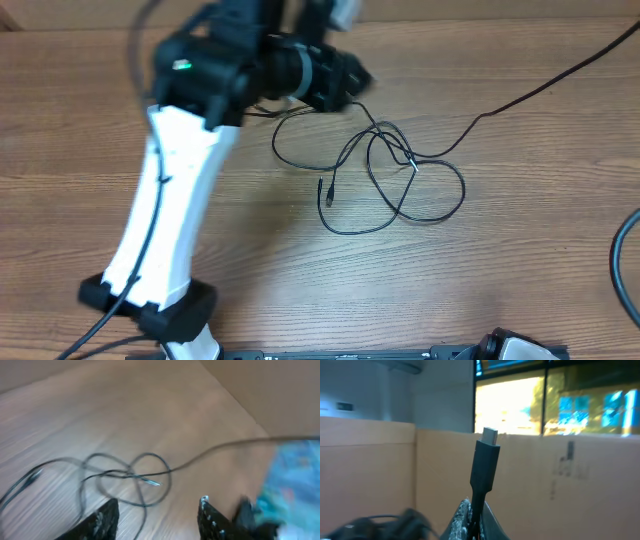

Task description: Untangle cables

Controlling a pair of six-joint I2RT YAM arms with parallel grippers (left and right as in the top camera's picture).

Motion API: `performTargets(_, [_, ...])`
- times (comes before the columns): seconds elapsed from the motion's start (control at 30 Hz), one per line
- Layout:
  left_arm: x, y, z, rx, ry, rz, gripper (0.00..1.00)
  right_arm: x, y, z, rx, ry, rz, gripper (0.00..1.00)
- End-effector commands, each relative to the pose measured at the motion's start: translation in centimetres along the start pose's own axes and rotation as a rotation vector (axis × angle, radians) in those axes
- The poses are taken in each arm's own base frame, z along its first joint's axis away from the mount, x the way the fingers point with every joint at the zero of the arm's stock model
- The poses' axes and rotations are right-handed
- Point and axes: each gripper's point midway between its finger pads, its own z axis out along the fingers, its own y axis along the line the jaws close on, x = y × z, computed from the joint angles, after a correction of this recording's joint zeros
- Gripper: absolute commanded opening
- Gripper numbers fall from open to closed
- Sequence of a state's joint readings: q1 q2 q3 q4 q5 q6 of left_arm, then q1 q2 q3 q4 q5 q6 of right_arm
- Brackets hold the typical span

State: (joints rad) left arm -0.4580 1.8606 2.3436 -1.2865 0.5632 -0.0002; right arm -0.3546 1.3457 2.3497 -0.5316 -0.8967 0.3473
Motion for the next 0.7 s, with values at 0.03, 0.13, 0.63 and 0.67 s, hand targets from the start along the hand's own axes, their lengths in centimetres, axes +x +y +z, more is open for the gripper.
performTargets(0.03, [0.6,-2.7,1.7,0.162,0.021,0.263,0.51,3.1,-2.5,1.8,-0.062,0.089,0.142,0.04])
performTargets(0.13, [1.1,-2.6,2.0,0.175,0.042,0.293,0.53,4.3,-3.3,2.4,-0.092,0.121,0.169,0.04])
performTargets(0.63, [5.6,-7.3,8.3,0.481,0.186,0.402,0.66,15.9,-11.2,7.6,-0.029,0.332,0.442,0.04])
performTargets(0.67, [5.6,-7.5,8.4,0.485,0.183,0.412,0.66,16.4,-11.5,7.9,-0.031,0.337,0.448,0.04])
